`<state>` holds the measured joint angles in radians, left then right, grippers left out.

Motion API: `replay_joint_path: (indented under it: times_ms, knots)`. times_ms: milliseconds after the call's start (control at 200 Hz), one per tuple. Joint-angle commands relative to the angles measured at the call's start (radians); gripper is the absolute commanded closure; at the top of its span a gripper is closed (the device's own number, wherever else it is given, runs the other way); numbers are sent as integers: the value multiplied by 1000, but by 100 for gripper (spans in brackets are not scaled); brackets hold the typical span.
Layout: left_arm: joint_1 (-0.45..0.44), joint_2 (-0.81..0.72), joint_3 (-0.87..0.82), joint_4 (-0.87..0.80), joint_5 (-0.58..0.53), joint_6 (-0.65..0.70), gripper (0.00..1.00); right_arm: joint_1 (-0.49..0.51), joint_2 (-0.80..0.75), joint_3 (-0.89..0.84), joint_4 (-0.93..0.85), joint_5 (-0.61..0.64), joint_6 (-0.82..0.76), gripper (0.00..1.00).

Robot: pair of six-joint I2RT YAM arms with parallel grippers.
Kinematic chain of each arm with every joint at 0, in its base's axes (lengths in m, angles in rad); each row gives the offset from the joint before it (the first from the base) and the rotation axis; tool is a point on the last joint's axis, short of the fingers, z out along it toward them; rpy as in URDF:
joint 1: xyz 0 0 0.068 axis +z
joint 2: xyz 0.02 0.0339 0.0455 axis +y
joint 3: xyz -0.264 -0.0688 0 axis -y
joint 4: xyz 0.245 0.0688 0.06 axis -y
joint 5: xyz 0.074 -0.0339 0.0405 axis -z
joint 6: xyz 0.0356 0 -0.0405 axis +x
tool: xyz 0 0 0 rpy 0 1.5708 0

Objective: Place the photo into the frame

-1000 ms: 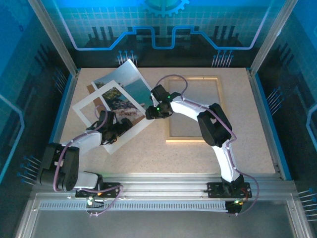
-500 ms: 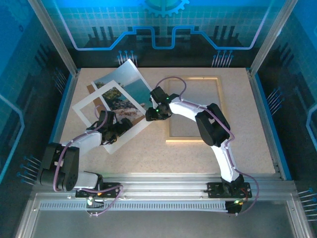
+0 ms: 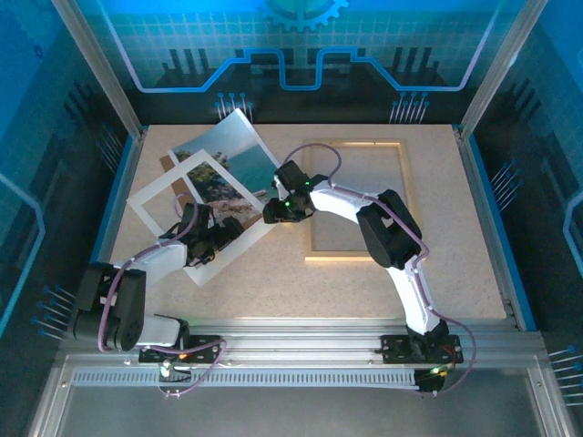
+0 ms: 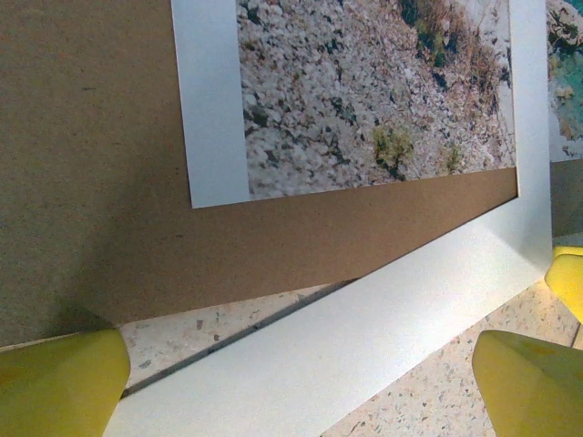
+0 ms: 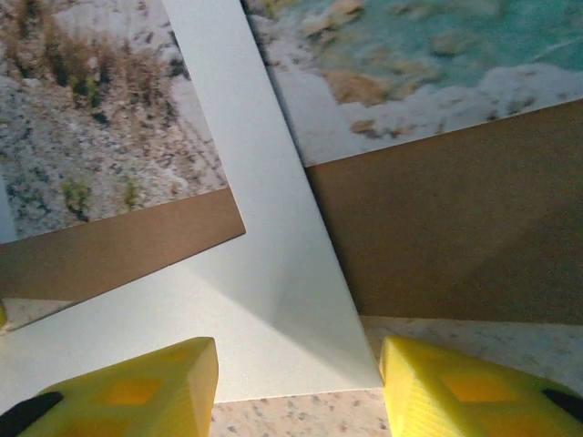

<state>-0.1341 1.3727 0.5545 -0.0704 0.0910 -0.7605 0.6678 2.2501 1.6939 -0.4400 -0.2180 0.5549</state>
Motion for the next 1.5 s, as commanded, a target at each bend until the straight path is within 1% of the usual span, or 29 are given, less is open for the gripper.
replay_joint_path:
  times_ms: [0, 155, 305, 455, 720, 886, 1076, 1236, 1391, 1496]
  knots:
    - [-8, 28, -33, 21, 3, 9, 1, 18, -53, -14, 24, -42, 20, 48]
    - [-7, 29, -35, 23, 4, 9, 1, 9, -76, -29, 41, -68, 33, 49]
    - [-7, 35, -33, 26, 7, 9, 1, 4, -85, -46, 95, -139, 73, 49]
    - [-7, 34, -31, 27, 8, 9, 1, -3, -69, -49, 112, -167, 110, 54]
    - [-7, 29, -30, 22, 6, 12, 1, -23, -61, -84, 149, -184, 180, 73]
    - [-7, 21, -17, 11, 2, 19, 1, -35, -63, -91, 158, -182, 192, 88]
    - [-7, -29, 40, -56, -40, 63, 1, -64, -90, -126, 197, -184, 206, 100]
    - [0, -84, 121, -116, -78, 106, 1, -99, -158, -188, 238, -221, 213, 100]
    - [15, -110, 176, -115, -74, 110, 1, -145, -273, -285, 245, -239, 200, 100]
    - [14, -92, 196, -106, -57, 107, 1, -201, -361, -372, 228, -232, 177, 99]
